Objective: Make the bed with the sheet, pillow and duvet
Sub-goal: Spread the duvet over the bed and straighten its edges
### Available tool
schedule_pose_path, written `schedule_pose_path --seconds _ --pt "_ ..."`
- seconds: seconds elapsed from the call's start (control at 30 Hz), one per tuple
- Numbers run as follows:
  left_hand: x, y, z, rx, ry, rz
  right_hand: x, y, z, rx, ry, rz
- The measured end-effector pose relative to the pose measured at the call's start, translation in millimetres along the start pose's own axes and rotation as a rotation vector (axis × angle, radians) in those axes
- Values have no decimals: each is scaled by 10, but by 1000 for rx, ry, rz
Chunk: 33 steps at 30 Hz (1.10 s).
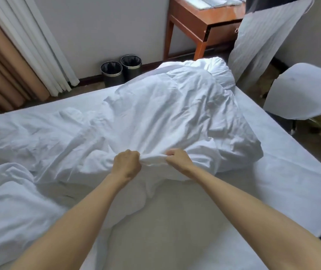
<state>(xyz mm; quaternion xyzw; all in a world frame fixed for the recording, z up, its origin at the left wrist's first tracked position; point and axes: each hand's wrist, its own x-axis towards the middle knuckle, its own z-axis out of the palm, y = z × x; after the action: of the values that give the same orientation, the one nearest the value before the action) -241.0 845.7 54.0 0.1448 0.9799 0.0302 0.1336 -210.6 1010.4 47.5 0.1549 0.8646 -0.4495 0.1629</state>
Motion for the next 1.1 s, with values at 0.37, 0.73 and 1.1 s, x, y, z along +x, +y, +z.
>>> schedule_pose_path --seconds 0.37,0.73,1.1 --pt "-811 187 -634 -142 -167 -23 -596 164 -547 39 241 324" --pt "-732 479 -321 -379 -546 -1 -517 78 -555 -160 -26 195" --pt "968 989 -360 -266 -123 -136 903 750 -1733 -184 183 231"
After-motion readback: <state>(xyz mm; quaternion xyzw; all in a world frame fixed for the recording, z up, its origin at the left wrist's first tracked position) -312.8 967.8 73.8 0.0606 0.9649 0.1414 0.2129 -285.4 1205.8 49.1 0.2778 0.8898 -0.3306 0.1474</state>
